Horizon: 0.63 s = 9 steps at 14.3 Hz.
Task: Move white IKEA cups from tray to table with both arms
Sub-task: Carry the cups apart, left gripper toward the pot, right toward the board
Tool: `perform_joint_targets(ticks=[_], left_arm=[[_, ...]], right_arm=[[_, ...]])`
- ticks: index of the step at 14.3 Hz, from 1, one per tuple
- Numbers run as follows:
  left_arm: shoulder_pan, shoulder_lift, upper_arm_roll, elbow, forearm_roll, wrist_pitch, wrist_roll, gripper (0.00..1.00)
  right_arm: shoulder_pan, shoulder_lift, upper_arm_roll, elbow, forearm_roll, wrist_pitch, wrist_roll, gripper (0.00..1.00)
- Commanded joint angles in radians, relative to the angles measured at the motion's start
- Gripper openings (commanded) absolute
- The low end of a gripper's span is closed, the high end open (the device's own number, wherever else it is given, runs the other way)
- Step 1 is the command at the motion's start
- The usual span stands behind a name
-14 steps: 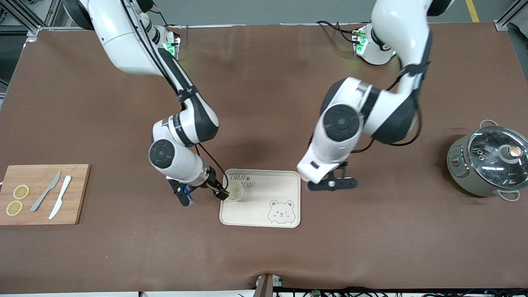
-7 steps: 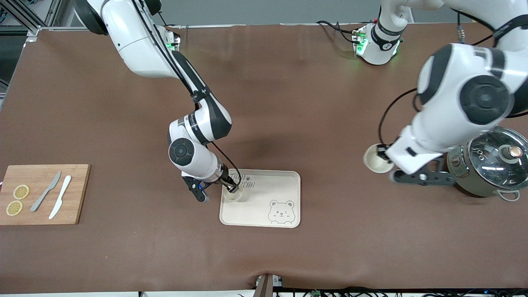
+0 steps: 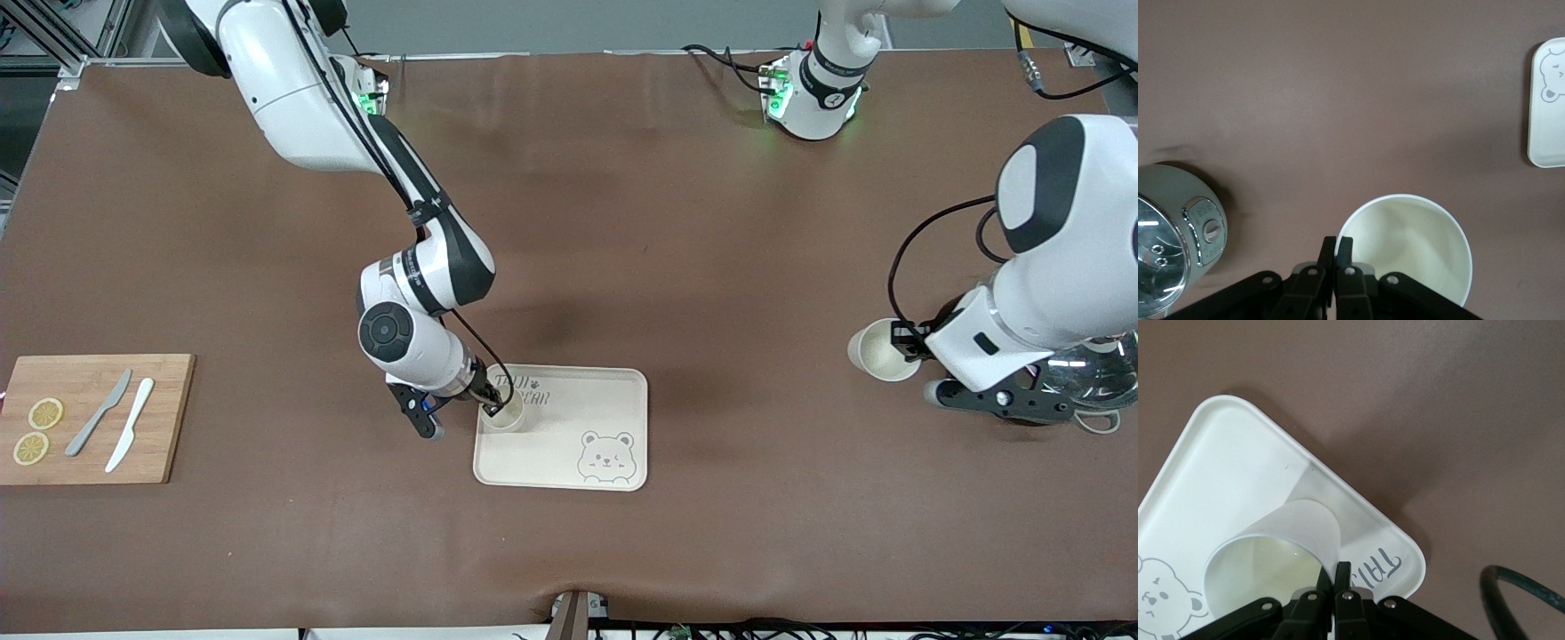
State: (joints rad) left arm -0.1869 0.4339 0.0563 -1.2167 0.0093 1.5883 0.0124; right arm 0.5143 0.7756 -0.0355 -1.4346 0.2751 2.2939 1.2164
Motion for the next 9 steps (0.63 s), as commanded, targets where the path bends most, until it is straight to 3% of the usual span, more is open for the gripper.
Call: perform_joint_targets(ticks=[1,9], left_arm=[[0.041,-0.018,-0.010,-0.046,-0.064,0.074,0.027,0.00],[0.067,-0.109,-0.010,-0.370,-0.129,0.490,0.027,0.00]], right_arm=[[-0.007,0.013,0.002,0.029,0.006,-0.007,0.009,0.00],[-0.020,-0.006,0.002,0.031,0.004,-0.043,0.002,0.00]])
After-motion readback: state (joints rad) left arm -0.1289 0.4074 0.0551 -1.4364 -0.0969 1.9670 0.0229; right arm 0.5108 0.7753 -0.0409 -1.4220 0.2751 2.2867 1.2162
